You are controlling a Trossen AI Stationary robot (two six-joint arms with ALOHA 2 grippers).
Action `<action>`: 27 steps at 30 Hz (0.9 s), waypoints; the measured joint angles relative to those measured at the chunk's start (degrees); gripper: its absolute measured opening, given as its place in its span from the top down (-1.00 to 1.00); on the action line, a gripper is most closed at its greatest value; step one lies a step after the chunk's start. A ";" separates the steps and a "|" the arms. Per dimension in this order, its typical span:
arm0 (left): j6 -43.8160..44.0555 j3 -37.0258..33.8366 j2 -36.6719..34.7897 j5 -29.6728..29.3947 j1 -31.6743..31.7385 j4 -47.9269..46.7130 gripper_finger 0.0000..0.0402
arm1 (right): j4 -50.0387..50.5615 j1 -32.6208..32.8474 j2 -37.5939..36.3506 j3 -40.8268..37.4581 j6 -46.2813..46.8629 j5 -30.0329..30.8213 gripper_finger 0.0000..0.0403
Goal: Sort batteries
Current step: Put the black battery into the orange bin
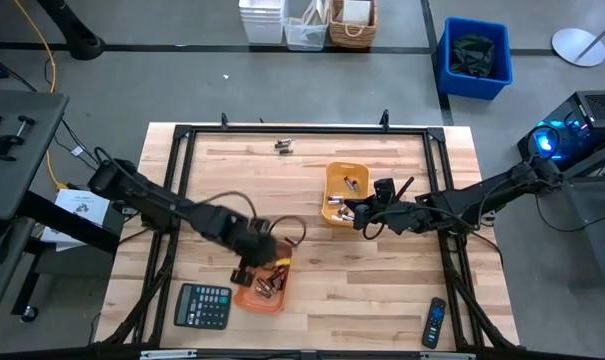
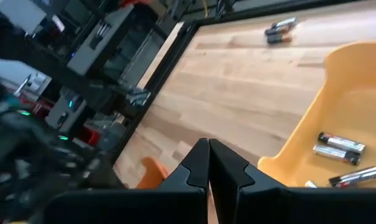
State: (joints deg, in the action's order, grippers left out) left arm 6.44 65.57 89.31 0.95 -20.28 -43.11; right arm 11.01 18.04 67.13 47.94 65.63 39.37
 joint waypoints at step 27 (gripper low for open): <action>-8.15 1.88 -0.10 -11.40 13.00 1.30 -0.06 | 0.52 0.00 0.00 0.00 5.37 -1.86 1.00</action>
State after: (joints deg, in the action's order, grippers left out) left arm -1.71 67.45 89.21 -10.45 -7.28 -41.82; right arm 11.53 18.04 67.13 47.94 71.00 37.51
